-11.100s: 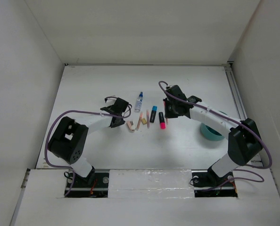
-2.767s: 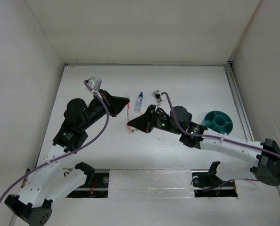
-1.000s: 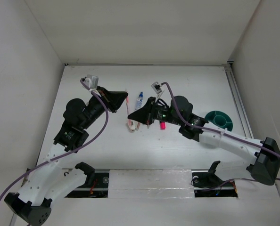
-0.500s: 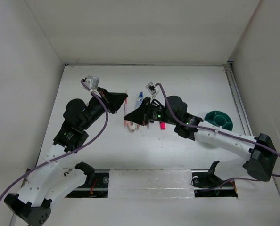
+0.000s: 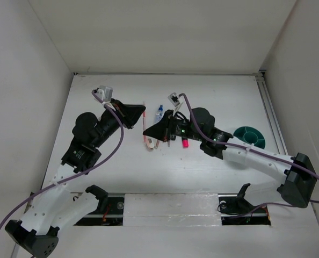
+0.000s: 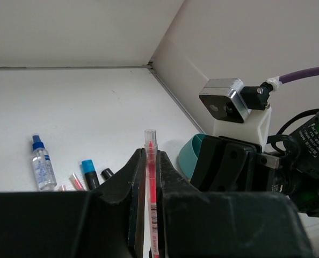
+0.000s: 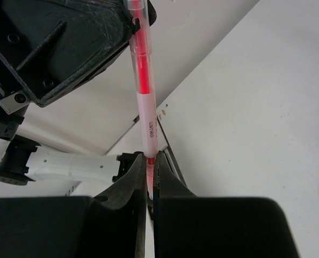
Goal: Sort the stationery into containers
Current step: Close the pen cap on the pen.
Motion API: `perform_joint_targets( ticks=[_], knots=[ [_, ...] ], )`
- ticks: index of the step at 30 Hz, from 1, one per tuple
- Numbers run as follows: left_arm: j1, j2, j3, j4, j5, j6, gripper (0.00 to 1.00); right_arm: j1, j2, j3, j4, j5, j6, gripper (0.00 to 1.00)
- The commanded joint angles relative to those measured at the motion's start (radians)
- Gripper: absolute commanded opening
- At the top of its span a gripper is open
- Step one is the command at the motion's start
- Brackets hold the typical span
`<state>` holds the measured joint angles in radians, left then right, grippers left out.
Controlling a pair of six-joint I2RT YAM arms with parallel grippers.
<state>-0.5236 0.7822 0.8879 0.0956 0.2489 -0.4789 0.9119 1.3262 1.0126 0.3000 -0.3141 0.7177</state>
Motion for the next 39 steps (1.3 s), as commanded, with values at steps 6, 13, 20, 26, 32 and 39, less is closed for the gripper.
perform_joint_targets(
  ticks=[6,13,20,26,32,39],
  knots=[
    [-0.029,0.017,-0.033,-0.221,0.142,0.003,0.00,-0.070,-0.087,0.049,0.304,0.167,-0.001,0.00],
    [-0.029,-0.003,0.000,-0.221,0.095,-0.018,0.00,-0.004,-0.076,0.044,0.294,0.125,-0.038,0.00],
    [-0.029,-0.024,0.117,-0.209,0.053,-0.038,0.60,0.048,-0.044,-0.034,0.341,0.125,-0.027,0.00],
    [-0.029,-0.046,0.207,-0.172,0.001,-0.047,1.00,0.058,-0.007,-0.054,0.352,0.150,-0.017,0.00],
    [-0.029,-0.130,0.258,-0.250,-0.251,-0.096,1.00,-0.013,0.011,-0.054,0.294,0.246,-0.054,0.00],
    [-0.029,-0.118,0.195,-0.533,-0.539,-0.046,1.00,-0.214,-0.171,-0.176,0.150,0.519,-0.159,0.00]
  ],
)
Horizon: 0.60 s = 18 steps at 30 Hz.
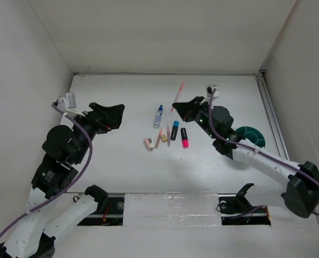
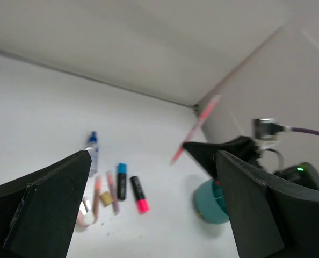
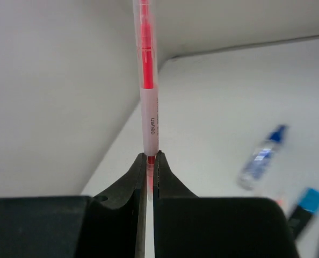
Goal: Sort the stationery into containers
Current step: Close the pen cap on the pen, then place the pen in the storage box.
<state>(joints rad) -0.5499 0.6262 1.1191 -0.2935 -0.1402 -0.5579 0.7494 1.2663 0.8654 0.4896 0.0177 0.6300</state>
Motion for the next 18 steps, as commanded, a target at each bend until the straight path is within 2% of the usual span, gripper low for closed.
perform_joint_targets(
  ticks=[1,3,9,10,12,18],
  knots=[
    [-0.002,0.038,-0.051,-0.180,-0.160,0.033,1.00,-0.082,-0.145,-0.069,-0.061,0.233,-0.088,0.00],
    [-0.002,0.038,-0.088,-0.203,-0.183,0.044,1.00,-0.108,-0.261,-0.110,-0.155,0.386,-0.102,0.00],
    [-0.002,0.000,-0.211,-0.161,-0.151,0.081,1.00,-0.248,-0.577,-0.233,-0.397,0.534,-0.018,0.00],
    [-0.002,-0.009,-0.211,-0.144,-0.112,0.093,1.00,-0.258,-0.597,-0.233,-0.511,0.575,0.018,0.00],
    [-0.002,-0.010,-0.225,-0.118,-0.078,0.108,1.00,-0.295,-0.623,-0.233,-0.604,0.685,0.085,0.00],
    [-0.002,0.041,-0.225,-0.118,-0.004,0.131,1.00,-0.421,-0.625,-0.243,-0.758,0.720,0.240,0.00]
  ],
)
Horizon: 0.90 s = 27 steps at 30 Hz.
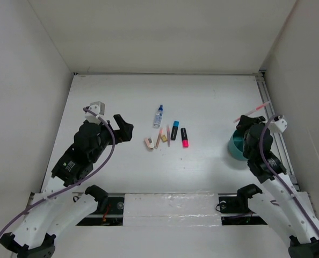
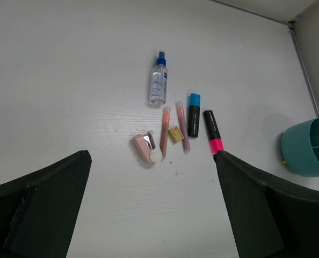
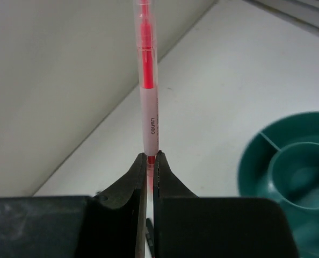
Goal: Sort the stationery into containers
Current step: Place the pen in the storage box.
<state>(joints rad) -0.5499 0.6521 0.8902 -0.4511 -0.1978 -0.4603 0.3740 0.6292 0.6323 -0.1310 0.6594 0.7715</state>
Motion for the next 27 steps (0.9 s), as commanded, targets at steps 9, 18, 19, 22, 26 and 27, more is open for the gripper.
perform_joint_targets(
  ticks=[9,18,19,22,26,27],
  knots=[
    [-0.002,-0.052,-0.016,0.051,0.063,0.034,1.00,-0.080,0.073,0.089,-0.372,0.264,0.153,0.00],
    [-0.002,-0.034,-0.016,0.051,0.092,0.034,1.00,-0.130,0.124,0.098,-0.466,0.312,0.190,0.00],
    [-0.002,-0.034,-0.016,0.051,0.092,0.034,1.00,-0.130,0.124,0.098,-0.455,0.312,0.190,0.00],
    [-0.002,-0.034,-0.016,0.051,0.092,0.034,1.00,-0.153,0.136,0.086,-0.446,0.312,0.190,0.00],
    [-0.002,-0.025,-0.016,0.060,0.101,0.043,1.00,-0.176,0.199,0.086,-0.424,0.292,0.210,0.00],
    [-0.002,-0.025,-0.016,0.060,0.101,0.043,1.00,-0.176,0.199,0.086,-0.415,0.292,0.210,0.00]
  ],
)
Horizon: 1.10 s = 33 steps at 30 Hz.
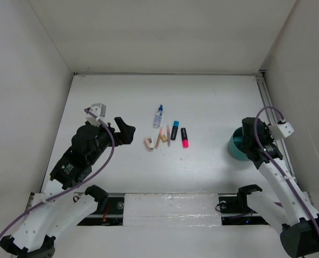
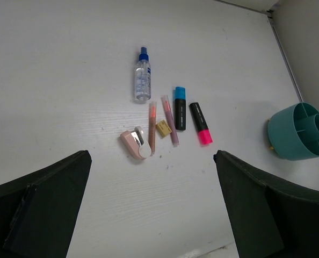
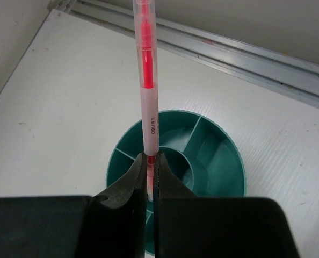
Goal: Sort the stationery into containers
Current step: Place the pen in the storage box.
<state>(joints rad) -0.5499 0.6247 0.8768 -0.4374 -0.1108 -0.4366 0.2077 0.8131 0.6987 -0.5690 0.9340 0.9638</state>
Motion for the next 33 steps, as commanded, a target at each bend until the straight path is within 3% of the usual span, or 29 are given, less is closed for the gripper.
perform_joint_targets(
  ticks=[1,29,33],
  knots=[
    [-0.002,0.003,-0.002,0.046,0.014,0.019,1.00,-0.020,0.032,0.019,0.032,0.017,0.018,0.00],
    [-0.002,0.012,-0.002,0.055,0.051,0.029,1.00,-0.021,0.149,-0.024,0.050,-0.003,0.055,0.00],
    [-0.002,0.003,-0.002,0.055,0.060,0.029,1.00,-0.021,0.149,-0.015,0.050,-0.003,0.055,0.10]
  ],
)
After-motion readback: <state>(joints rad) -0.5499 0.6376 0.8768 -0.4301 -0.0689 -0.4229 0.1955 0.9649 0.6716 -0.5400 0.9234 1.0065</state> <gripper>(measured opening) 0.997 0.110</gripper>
